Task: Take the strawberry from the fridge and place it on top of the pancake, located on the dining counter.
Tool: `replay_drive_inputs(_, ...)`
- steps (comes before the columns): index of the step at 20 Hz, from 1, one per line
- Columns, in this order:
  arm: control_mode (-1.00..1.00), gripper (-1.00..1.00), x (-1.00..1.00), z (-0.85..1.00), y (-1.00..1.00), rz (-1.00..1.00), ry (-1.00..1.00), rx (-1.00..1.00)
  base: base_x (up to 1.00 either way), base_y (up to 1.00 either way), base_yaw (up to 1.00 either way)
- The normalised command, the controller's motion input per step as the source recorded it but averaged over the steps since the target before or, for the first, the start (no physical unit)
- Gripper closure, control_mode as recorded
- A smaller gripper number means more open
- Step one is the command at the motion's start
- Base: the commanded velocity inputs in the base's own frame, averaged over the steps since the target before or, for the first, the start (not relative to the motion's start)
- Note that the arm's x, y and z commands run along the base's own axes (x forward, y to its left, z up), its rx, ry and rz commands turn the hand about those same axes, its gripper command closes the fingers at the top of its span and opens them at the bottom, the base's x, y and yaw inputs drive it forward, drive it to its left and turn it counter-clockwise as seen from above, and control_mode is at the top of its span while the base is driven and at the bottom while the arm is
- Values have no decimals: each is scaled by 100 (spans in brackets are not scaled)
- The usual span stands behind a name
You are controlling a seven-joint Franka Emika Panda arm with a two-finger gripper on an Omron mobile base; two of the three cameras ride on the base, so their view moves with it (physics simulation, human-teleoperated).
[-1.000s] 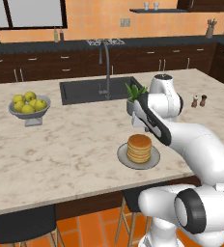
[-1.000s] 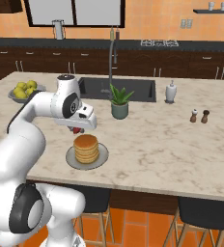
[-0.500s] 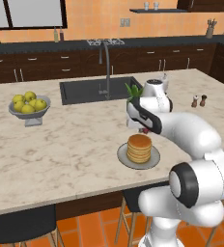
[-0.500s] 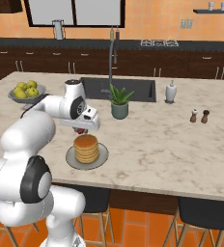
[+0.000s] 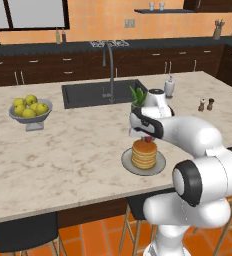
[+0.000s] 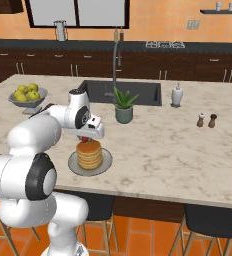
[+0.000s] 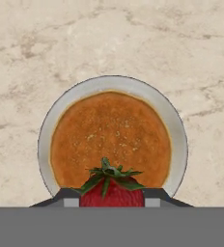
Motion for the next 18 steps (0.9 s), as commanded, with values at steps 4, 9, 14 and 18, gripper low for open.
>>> replay_drive_inputs(4, -100, 100, 5, -26, 0, 0, 0, -1, 0, 0, 0)
replay_drive_inputs(9, -100, 100, 0, -21, 0, 0, 0, -1, 0, 0, 0)
replay_drive_inputs(14, -100, 100, 0, -11, 0, 0, 0, 0, 0, 0, 0)
replay_drive_inputs(18, -100, 100, 3, -3, 0, 0, 0, 0, 0, 0, 0)
